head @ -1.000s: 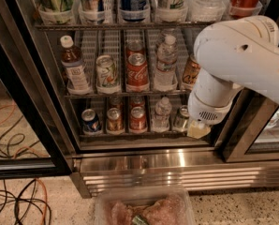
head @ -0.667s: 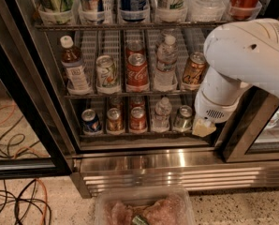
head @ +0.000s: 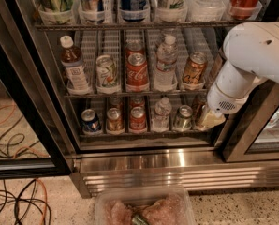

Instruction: Pick orange can from middle shelf of fridge

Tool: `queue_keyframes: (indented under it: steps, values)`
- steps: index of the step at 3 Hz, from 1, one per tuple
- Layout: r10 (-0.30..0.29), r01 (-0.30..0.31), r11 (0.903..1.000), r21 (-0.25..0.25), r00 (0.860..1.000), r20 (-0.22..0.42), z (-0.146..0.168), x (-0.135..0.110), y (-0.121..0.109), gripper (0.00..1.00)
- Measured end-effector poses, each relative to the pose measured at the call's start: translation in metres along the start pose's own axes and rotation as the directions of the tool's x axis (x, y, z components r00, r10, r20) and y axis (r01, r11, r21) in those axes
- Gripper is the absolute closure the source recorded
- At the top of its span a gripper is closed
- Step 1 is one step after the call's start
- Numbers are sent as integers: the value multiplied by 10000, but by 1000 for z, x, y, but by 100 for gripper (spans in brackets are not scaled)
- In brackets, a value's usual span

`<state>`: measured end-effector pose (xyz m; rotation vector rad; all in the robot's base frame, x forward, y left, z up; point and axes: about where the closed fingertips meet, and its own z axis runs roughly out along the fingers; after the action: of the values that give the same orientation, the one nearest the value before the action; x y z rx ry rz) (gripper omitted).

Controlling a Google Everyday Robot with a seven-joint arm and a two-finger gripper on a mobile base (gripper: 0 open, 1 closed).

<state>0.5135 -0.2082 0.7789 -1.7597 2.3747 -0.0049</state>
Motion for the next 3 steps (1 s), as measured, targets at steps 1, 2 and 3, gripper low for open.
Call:
queue_keyframes:
  steps: [1,2,3]
  values:
    - [-24,24,10000,-7,10000,14,1,0,-2,81]
    - [-14,14,10000,-17,10000,21,1,1,-2,58]
    - [-28,27,10000,91,10000,78,-6,1,1,35]
